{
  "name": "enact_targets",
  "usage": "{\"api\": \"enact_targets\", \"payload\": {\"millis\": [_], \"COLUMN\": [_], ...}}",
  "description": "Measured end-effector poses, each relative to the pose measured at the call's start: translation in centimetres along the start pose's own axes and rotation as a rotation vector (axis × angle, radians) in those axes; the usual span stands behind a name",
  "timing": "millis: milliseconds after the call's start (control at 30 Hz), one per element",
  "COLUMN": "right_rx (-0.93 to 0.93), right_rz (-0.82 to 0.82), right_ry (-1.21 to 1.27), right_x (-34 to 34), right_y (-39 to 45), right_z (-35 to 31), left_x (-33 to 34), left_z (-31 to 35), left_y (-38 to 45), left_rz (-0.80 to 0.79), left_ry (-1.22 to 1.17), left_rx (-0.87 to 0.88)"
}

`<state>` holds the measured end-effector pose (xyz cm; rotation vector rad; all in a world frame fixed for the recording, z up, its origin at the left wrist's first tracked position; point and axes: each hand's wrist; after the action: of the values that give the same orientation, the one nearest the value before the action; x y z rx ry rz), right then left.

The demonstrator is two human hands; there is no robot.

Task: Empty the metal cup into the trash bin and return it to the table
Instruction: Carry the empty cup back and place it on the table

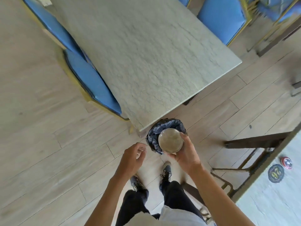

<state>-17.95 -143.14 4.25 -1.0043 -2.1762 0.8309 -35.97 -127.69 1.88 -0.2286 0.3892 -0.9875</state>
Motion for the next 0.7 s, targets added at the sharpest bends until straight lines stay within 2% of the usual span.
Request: {"api": "enact_targets", "payload": {"millis": [367, 567, 700], "right_rx": [0.037, -0.006, -0.031], "right_rz": [-0.137, -0.241, -0.232], "right_ry": [-0.056, -0.117, -0.094], "right_x": [13.4, 17.7, 19.9], "right_y": [-3.5, -1.6, 0.7], "right_z": [0.3, -1.9, -3.7], "left_x": [-10.9, -14.8, -17.3], "left_z": [1.6, 4.2, 5.7], "left_y": [-5.5, -3.7, -0.4], "left_rz": [0.267, 0.313, 0.281], "left_ry": [-0.065, -0.114, -0.111], "left_rx": [0.118, 0.192, 0.197]}}
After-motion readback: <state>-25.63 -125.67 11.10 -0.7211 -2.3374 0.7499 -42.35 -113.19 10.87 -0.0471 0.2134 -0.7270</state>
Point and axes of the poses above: each hand's wrist, its own y-axis towards the middle knuckle, its own x-axis out of the palm, z = x × y, and after that the axes turned 14 degrees about -y, right-handed
